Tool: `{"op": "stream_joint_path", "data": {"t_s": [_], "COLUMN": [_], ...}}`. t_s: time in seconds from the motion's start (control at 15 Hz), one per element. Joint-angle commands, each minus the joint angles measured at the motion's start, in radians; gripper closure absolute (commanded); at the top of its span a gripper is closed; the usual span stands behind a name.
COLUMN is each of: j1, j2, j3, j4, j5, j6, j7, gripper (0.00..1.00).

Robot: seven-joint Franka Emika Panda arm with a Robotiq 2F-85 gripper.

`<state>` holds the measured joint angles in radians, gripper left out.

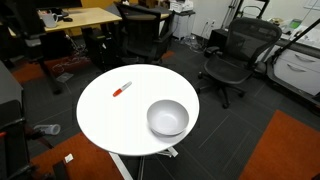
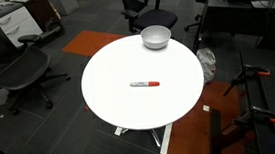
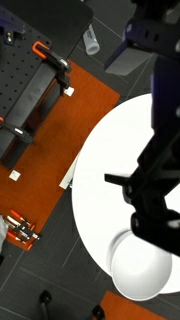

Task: Pick the marker and put it in the bowl

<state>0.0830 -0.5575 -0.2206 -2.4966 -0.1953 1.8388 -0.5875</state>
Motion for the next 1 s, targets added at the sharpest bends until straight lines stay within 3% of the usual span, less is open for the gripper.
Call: {"op": "stream_joint_path", "data": {"t_s": [0.0,0.4,0.93], "j1": [-0.004,0.004,-0.001], "j2": [0.116,0.309,0.535], "j3": [0.026,0.055,0.155], "j4": [0.006,0.035,0.109], "j5": [-0.016,0.042,0.133], "j6": [0.124,0.351,0.488], "j7": [-0.051,-0.133,-0.175], "gripper": [0.00,0.00,0.00]}}
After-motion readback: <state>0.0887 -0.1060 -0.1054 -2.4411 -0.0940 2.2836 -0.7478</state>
